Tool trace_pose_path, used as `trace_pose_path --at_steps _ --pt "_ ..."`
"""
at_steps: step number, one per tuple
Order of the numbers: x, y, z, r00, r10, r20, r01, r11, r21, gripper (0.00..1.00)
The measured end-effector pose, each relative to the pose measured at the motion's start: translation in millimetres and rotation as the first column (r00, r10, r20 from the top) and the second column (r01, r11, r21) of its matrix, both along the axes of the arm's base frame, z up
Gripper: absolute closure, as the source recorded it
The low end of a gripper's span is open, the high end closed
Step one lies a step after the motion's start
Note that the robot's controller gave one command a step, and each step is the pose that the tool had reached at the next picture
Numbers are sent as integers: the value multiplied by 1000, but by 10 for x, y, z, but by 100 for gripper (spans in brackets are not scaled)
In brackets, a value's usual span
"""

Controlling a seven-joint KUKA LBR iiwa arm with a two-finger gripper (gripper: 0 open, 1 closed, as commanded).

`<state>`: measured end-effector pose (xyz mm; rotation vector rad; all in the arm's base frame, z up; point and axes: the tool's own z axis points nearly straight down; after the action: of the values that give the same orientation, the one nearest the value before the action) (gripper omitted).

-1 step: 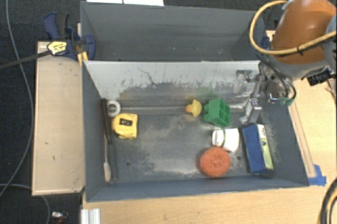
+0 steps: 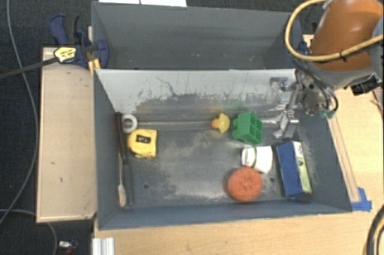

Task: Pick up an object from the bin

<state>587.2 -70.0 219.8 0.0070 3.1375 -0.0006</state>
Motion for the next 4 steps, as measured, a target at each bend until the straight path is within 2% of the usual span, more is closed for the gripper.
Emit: trace_pose_path --at_steps 1,2,3,4 --pt "-380 -138 -224 993 121 5 -121 993 -1 0" --pt "-588 42 -580 991 133 1 -133 991 -1 0" --pt "-864 53 -889 960 280 1 -280 960 -2 0" --pt "-1015 304 -1462 920 391 17 -391 920 -5 0"
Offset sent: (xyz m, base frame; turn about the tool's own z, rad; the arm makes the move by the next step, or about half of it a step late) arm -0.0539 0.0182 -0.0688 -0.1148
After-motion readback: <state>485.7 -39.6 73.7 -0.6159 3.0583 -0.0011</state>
